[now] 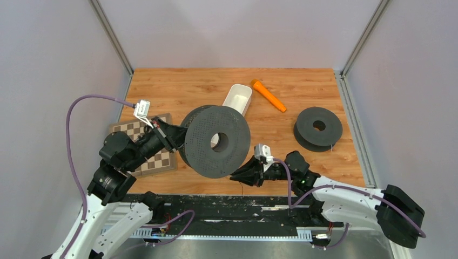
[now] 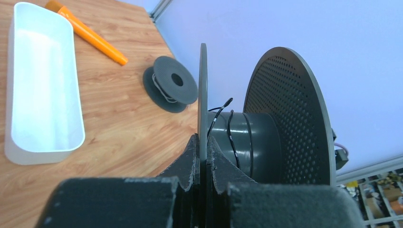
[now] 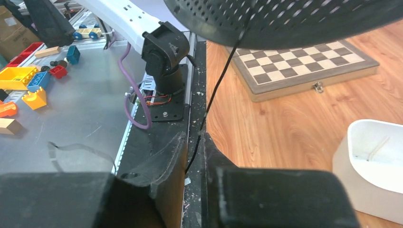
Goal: Wrap the cables
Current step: Wrap the cable around the cable reel.
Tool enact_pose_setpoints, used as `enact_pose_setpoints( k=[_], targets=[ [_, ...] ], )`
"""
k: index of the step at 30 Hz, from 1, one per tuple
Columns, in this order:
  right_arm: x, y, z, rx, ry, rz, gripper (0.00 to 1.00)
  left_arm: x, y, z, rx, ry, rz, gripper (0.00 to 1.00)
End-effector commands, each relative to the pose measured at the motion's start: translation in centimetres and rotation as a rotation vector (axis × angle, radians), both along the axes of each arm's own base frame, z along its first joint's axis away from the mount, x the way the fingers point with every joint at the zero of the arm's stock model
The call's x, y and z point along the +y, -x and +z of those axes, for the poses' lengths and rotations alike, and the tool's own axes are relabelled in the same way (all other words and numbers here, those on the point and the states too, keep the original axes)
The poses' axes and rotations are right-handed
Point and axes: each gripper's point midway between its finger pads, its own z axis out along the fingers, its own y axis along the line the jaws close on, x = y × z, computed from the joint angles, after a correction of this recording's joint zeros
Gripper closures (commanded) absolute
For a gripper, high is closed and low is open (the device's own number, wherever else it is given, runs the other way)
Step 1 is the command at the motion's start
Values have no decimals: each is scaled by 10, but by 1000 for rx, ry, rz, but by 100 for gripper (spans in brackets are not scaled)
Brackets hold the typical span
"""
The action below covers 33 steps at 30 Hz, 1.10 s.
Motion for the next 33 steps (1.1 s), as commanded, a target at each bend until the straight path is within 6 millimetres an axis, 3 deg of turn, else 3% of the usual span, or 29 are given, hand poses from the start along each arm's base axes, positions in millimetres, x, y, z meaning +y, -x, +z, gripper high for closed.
enact_pose_setpoints(
  k=[1,11,20,33],
  targets=[
    [16,3,28,-33,-84,22,83,7,11,62,-121,185,8,100],
    [45,5,15,72,-76,35,79,15,7,64,-132,203,58,100],
    [58,14,-17,182,-29,45,77,29,3,71,-168,203,144,100],
    [69,36,-46,269,16,53,79,56,-14,66,-205,143,324,100]
  ],
)
